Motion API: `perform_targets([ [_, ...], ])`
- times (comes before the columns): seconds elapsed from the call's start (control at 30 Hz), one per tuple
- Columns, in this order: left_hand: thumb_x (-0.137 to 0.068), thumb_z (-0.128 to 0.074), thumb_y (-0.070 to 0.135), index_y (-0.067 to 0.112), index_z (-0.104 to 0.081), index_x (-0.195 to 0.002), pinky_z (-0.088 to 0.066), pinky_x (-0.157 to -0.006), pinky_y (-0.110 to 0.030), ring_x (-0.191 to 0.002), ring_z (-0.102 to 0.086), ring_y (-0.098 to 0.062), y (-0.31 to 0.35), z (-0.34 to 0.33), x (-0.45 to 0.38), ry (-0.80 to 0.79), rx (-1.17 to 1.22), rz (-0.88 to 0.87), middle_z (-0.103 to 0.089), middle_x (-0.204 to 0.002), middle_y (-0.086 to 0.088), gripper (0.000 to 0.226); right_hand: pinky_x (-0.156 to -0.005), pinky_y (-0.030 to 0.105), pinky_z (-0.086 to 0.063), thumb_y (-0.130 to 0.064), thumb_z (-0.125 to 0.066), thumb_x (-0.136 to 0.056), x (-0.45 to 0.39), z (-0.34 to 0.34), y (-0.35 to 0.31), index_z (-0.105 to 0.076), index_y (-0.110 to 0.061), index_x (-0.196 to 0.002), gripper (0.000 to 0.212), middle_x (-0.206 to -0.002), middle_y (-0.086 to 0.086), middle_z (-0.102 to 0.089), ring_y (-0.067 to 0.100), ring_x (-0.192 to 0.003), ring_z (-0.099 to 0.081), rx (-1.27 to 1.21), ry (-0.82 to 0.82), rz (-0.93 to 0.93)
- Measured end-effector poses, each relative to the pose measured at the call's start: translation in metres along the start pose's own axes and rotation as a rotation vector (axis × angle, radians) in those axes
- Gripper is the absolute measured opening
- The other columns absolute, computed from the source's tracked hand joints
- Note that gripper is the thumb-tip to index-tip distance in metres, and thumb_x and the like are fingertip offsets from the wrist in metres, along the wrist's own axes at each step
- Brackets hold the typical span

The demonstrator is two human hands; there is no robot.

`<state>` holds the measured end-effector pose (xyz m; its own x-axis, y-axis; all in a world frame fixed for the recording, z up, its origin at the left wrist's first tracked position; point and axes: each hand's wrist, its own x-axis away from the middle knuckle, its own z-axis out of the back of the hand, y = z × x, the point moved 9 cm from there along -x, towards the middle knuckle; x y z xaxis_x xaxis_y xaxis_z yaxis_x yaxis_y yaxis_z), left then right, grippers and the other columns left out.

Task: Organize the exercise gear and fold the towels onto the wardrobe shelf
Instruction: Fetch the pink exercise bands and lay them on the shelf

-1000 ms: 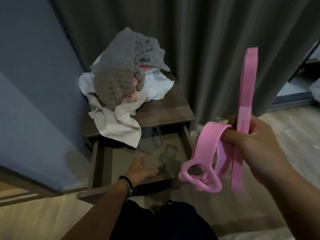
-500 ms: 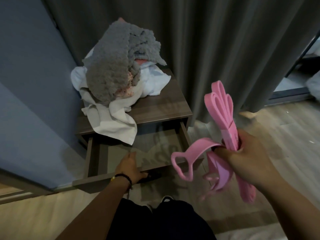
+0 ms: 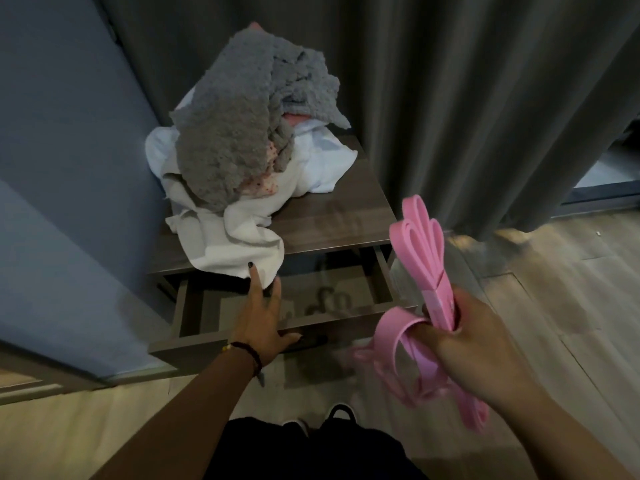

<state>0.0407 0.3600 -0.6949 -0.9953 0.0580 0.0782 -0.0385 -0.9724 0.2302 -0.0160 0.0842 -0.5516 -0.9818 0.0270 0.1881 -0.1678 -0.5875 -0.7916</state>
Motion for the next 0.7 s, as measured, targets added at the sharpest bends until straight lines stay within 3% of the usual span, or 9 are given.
perform_targets([
  [0.07,-0.076,-0.071,0.054,0.011,-0.003,-0.154,-0.034,-0.113,-0.035,-0.146,-0.016,-0.03,0.005,-0.001,0.002,-0.001,0.008,-0.055,0.054,-0.14,-0.008,0.112,-0.063,0.031,-0.053,-0.026,-0.074,-0.078,-0.007,-0.005,0.001,-0.055,-0.028,-0.087,0.021,-0.078,-0.002,-0.063,0.017,-0.072,-0.063,0.007,0.005,-0.007],
  [0.13,-0.077,-0.072,0.051,0.006,-0.007,-0.153,-0.033,-0.114,-0.035,-0.147,-0.012,-0.028,0.007,0.003,-0.001,0.04,0.007,-0.099,0.052,-0.142,-0.005,0.11,-0.065,0.032,-0.055,-0.026,-0.074,-0.078,-0.013,-0.011,0.001,-0.056,-0.03,-0.089,0.022,-0.08,-0.003,-0.065,0.017,-0.074,-0.064,0.009,0.001,-0.005],
  [0.2,-0.07,-0.076,0.055,0.0,-0.008,-0.151,-0.027,-0.117,-0.037,-0.147,-0.005,-0.03,0.006,0.012,-0.006,0.083,0.009,-0.099,0.048,-0.145,-0.006,0.119,-0.062,0.029,-0.054,-0.026,-0.074,-0.078,-0.016,-0.012,0.001,-0.057,-0.03,-0.09,0.021,-0.08,-0.004,-0.065,0.015,-0.073,-0.064,-0.005,0.013,0.004],
  [0.33,-0.047,-0.084,0.062,-0.004,-0.017,-0.149,-0.021,-0.114,-0.043,-0.143,-0.012,-0.041,0.008,0.034,-0.02,0.168,-0.121,-0.091,0.024,-0.156,-0.014,0.138,-0.056,0.018,-0.045,-0.022,-0.073,-0.079,-0.021,-0.014,0.004,-0.058,-0.027,-0.089,0.019,-0.08,-0.005,-0.065,0.012,-0.073,-0.063,-0.046,0.012,-0.001],
  [0.47,-0.071,-0.077,0.044,-0.004,-0.014,-0.149,-0.02,-0.117,-0.039,-0.141,-0.013,-0.038,0.024,0.037,-0.034,0.08,-0.224,-0.027,0.026,-0.154,-0.022,0.11,-0.06,0.029,-0.053,-0.02,-0.074,-0.078,-0.029,-0.017,0.006,-0.058,-0.019,-0.085,0.018,-0.078,0.004,-0.065,0.021,-0.072,-0.064,-0.074,0.022,-0.045],
  [0.57,-0.082,-0.071,0.032,0.0,-0.009,-0.15,-0.019,-0.115,-0.035,-0.142,-0.016,-0.034,0.025,0.036,-0.048,-0.019,-0.288,-0.024,0.016,-0.157,-0.023,0.098,-0.059,0.03,-0.051,-0.019,-0.074,-0.077,-0.033,-0.018,0.007,-0.056,-0.012,-0.081,0.02,-0.079,0.013,-0.061,0.026,-0.071,-0.061,-0.113,0.044,-0.079],
  [0.7,-0.078,-0.075,0.036,0.002,-0.043,-0.137,-0.032,-0.108,-0.036,-0.124,-0.045,-0.034,0.023,0.046,-0.06,0.0,-0.377,-0.065,-0.019,-0.155,-0.022,0.075,-0.064,0.037,-0.056,-0.02,-0.075,-0.075,-0.036,-0.02,0.01,-0.058,-0.013,-0.084,0.021,-0.081,0.013,-0.063,0.027,-0.073,-0.063,-0.186,0.058,-0.13],
])
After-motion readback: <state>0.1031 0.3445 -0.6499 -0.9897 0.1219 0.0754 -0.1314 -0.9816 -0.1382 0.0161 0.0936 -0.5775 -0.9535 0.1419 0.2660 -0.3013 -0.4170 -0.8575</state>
